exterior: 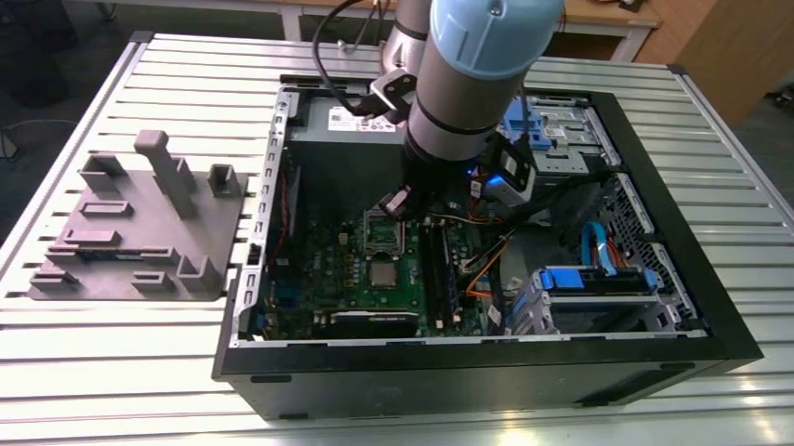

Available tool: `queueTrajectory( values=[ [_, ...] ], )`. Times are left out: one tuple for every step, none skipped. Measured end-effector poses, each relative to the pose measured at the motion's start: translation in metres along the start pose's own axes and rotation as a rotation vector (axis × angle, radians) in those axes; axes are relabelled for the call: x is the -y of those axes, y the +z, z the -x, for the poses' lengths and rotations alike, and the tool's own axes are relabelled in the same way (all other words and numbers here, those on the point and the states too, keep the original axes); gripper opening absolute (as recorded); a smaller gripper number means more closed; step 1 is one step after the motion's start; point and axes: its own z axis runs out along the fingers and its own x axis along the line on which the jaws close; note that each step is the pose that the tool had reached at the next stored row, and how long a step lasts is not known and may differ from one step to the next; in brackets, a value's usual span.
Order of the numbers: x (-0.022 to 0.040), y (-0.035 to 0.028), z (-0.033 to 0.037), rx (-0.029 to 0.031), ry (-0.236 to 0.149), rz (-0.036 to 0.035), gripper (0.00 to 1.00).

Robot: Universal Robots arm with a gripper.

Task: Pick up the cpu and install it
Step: 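Close the cpu cover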

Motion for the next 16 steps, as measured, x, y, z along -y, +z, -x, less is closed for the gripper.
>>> queueTrajectory(
  values=[
    [-0.0001, 0.0012, 0.0005, 0.0009, 0.000, 0.0010, 0.10],
    [0.0000, 0.0023, 0.0007, 0.0015, 0.000, 0.0018, 0.10],
    [0.0002, 0.0035, 0.0006, 0.0016, 0.000, 0.0020, 0.10],
    [0.0003, 0.0047, 0.0006, 0.0017, -0.001, 0.0022, 0.10],
    [0.0003, 0.0055, 0.0007, 0.0018, -0.001, 0.0025, 0.10],
    [0.0001, 0.0061, 0.0010, 0.0020, -0.001, 0.0030, 0.10],
    [-0.0003, 0.0066, 0.0014, 0.0024, -0.002, 0.0036, 0.10],
    [-0.0006, 0.0070, 0.0017, 0.0030, -0.002, 0.0045, 0.10],
    [-0.0008, 0.0074, 0.0020, 0.0038, -0.002, 0.0054, 0.10],
    [-0.0010, 0.0076, 0.0021, 0.0042, -0.002, 0.0056, 0.10],
    [-0.0011, 0.0077, 0.0022, 0.0042, -0.002, 0.0057, 0.10],
    [-0.0012, 0.0080, 0.0024, 0.0042, -0.002, 0.0057, 0.10],
    [-0.0014, 0.0083, 0.0025, 0.0040, -0.002, 0.0056, 0.10],
    [-0.0016, 0.0087, 0.0027, 0.0040, -0.002, 0.0056, 0.10],
    [-0.0019, 0.0092, 0.0029, 0.0041, -0.002, 0.0057, 0.10],
    [-0.0021, 0.0098, 0.0031, 0.0040, -0.002, 0.0056, 0.10]
  ],
)
